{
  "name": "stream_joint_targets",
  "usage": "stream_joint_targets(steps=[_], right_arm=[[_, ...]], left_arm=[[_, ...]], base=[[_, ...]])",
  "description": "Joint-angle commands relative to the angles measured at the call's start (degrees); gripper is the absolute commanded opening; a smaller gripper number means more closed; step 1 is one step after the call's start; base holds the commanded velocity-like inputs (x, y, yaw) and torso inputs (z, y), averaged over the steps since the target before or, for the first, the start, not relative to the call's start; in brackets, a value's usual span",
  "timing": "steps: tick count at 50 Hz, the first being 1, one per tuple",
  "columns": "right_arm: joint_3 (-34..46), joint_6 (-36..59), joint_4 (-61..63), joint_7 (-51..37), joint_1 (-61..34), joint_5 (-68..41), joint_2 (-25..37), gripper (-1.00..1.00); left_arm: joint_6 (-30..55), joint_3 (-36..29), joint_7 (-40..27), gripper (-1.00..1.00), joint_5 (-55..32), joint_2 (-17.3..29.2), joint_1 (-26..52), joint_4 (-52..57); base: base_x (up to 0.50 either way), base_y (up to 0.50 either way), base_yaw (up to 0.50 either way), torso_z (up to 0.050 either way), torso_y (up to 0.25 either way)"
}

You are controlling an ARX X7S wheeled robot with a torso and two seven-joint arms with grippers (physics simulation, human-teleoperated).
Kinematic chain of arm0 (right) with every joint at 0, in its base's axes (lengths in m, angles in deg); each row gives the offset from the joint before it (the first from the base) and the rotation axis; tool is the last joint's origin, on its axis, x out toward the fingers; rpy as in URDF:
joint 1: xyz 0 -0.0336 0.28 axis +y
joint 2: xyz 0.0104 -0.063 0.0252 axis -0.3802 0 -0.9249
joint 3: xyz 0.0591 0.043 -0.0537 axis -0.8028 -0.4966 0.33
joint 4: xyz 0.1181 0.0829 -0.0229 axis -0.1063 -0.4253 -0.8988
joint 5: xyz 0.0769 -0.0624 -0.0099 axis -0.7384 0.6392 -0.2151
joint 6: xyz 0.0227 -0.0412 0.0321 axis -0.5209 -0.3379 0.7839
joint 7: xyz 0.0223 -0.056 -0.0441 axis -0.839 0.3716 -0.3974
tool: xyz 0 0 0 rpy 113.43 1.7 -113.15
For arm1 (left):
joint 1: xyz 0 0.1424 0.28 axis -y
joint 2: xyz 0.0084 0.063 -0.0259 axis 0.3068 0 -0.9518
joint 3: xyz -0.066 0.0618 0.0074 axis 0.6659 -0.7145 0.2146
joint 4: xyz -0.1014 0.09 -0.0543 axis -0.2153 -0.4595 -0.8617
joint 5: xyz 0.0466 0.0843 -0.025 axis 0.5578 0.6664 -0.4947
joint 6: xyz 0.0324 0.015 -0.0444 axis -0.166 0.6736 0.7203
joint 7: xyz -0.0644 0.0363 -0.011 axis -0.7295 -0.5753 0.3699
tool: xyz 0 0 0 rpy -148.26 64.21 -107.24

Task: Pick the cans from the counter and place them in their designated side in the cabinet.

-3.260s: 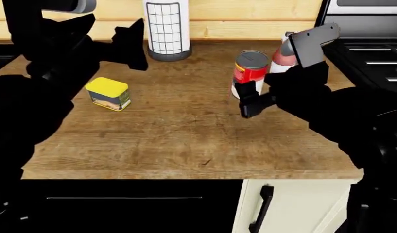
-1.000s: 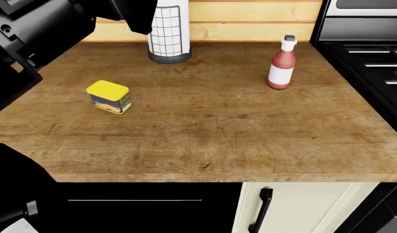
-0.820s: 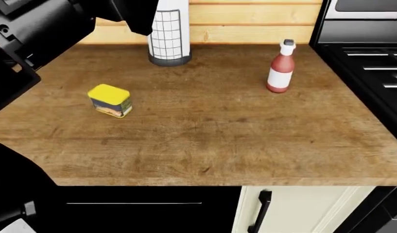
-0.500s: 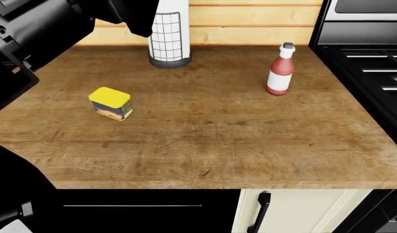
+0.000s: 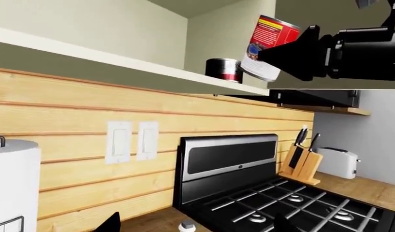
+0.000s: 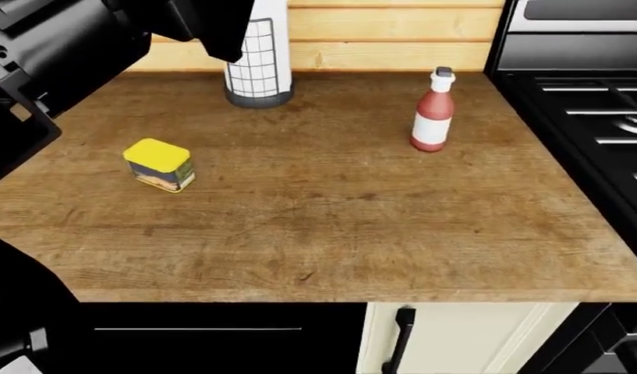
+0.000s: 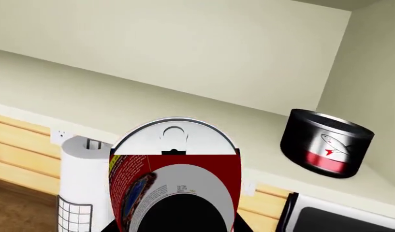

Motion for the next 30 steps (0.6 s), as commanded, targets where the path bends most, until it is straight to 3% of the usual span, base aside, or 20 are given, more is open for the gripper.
stream_joint_targets(steps=[1,12,30], right_arm=[[0.3,-0.6,0.5,0.3,-0.6,0.1,0.1,-1.0],[0.3,-0.6,0.5,0.3,-0.6,0.1,0.1,-1.0],[0.3,-0.6,0.5,0.3,-0.6,0.1,0.1,-1.0]], left_arm=[[-0.6,-0.3,-1.1,1.0,-1.7,0.6,0.0,-0.2],[-1.9,-1.1,-0.9,1.0,-2.1,1.3,-0.4,-0.1],[-2.2,-1.5,-3.0,1.0,-5.6,2.3,-0.6,0.6]], base=[[-0.02,-0.26,0.0,0.0,0.0],[0.05,-0.1,0.0,0.0,0.0],[0.38,0.0,0.0,0.0,0.001]])
